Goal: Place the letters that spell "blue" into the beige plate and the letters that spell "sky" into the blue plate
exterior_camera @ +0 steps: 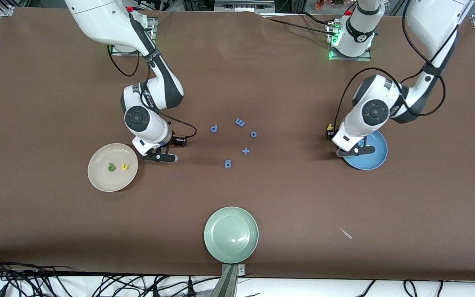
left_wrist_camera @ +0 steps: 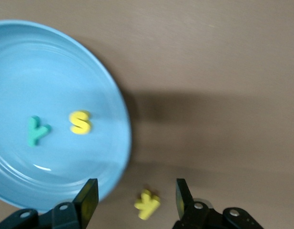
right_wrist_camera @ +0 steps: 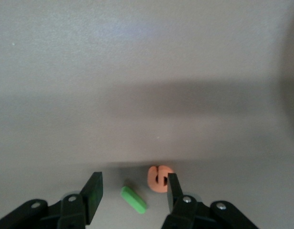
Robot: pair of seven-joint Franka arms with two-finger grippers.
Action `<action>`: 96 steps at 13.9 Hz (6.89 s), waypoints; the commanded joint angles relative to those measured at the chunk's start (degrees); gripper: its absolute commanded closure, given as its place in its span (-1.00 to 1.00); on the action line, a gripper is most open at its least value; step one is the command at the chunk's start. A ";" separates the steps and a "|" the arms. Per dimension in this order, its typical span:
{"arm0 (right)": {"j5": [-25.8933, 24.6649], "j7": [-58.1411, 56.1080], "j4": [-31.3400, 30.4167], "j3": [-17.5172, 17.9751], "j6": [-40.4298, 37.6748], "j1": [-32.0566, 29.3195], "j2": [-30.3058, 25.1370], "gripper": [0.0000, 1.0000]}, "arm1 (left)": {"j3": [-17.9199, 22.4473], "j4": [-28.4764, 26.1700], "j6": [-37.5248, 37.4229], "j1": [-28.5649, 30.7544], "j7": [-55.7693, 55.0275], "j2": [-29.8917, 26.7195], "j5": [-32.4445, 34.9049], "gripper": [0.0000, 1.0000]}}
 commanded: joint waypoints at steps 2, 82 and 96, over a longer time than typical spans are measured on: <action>-3.82 0.78 -2.04 -1.24 0.52 0.08 -1.63 -0.27 | -1.59 -3.50 -0.39 0.25 -0.74 -2.35 1.63 -0.30; 1.37 4.47 -7.93 -4.49 4.74 7.99 -3.04 0.61 | -10.04 -6.77 1.47 8.86 11.56 -4.02 2.08 0.87; 1.54 -23.18 2.53 -20.38 -15.74 7.12 -4.80 0.81 | -9.86 -1.04 -5.23 22.92 27.48 -1.91 0.14 0.50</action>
